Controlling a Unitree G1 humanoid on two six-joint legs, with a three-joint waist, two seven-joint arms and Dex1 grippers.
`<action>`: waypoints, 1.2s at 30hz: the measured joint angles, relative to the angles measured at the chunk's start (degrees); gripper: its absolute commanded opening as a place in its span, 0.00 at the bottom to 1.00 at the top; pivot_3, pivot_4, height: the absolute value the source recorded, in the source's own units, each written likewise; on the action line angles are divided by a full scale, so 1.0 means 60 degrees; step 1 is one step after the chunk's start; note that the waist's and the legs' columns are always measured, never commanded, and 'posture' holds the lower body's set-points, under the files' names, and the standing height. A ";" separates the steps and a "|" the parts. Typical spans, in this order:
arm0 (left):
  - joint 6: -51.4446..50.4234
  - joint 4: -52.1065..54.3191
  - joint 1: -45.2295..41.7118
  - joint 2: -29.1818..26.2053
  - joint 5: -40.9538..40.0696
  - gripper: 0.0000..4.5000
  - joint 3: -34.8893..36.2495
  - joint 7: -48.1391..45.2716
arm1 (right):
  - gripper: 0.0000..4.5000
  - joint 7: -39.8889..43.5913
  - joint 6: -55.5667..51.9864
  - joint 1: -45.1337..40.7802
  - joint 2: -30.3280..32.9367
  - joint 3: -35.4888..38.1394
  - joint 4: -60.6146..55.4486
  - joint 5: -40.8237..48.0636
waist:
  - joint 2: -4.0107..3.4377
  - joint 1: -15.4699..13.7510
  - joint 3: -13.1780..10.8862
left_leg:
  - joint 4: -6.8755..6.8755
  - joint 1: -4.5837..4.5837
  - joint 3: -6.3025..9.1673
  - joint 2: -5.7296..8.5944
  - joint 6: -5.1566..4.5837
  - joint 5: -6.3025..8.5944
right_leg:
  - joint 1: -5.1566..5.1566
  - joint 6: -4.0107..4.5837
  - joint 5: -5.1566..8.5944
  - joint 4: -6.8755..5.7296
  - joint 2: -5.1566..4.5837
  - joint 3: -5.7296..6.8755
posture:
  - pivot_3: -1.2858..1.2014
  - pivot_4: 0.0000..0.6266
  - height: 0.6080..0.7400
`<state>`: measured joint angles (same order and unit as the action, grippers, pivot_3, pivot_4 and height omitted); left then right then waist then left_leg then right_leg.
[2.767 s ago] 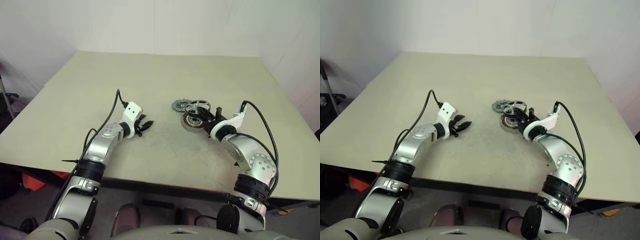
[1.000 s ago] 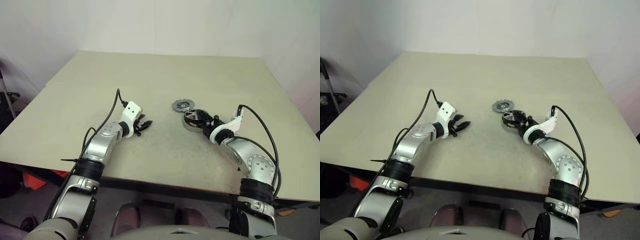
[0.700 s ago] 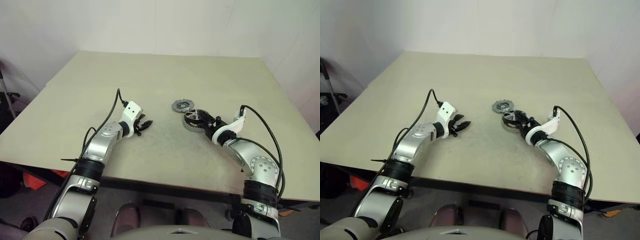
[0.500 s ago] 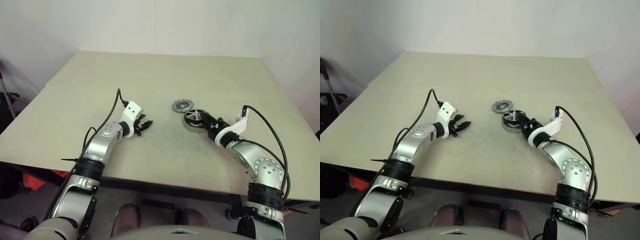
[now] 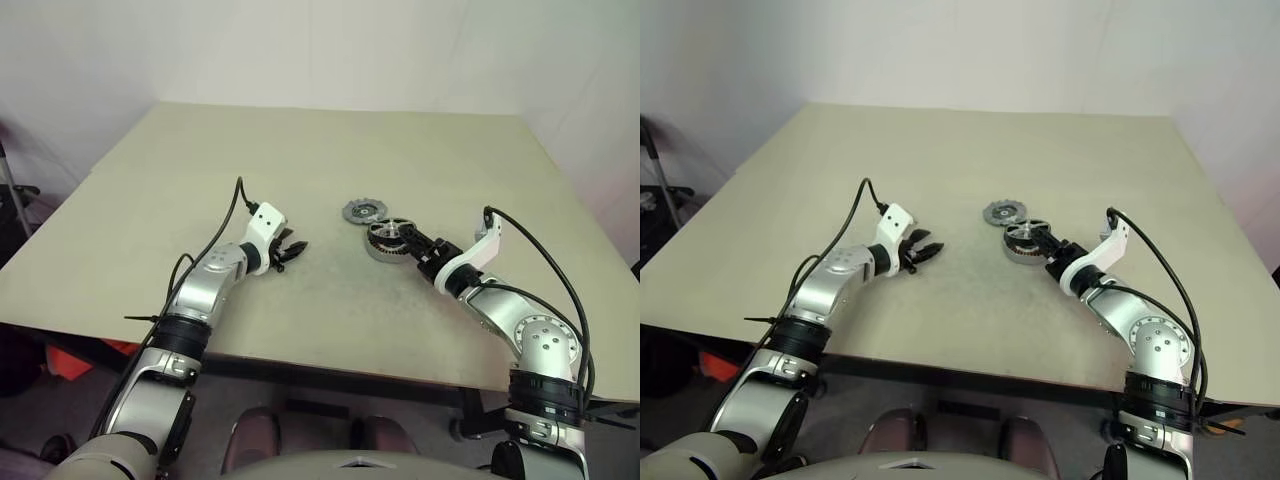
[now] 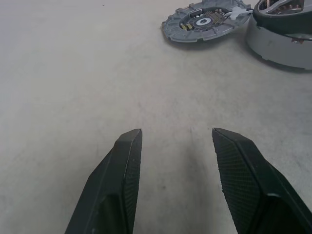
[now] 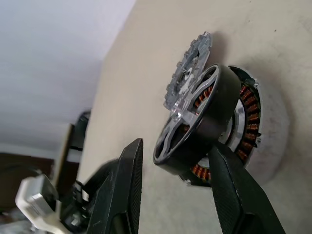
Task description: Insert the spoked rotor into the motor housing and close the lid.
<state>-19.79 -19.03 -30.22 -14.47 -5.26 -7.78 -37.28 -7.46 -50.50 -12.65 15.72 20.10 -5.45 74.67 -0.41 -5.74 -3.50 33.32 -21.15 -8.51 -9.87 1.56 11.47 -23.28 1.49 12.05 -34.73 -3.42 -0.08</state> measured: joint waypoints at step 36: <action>0.0003 -0.0075 -0.0060 0.0016 -0.0011 0.54 -0.0054 -0.0045 | 0.51 0.1609 -0.0856 0.0222 0.2514 -0.2012 -0.1188 -0.4987 | 0.0003 -0.0019 0.0001 | 0.0008 0.0007 0.0004 0.0000 -0.0006 -0.0006 | 0.0016 0.0003 0.0000 -0.0005 0.0000 -0.0001 | 0.52 0.00 1.00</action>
<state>-19.77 -19.48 -30.58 -14.37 -5.33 -8.11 -37.55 2.20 -55.64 -11.32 30.80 8.03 -12.58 44.75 -0.39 -5.85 -3.50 33.37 -21.11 -8.48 -9.87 1.52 11.43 -23.18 1.51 12.04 -34.75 -3.42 -0.09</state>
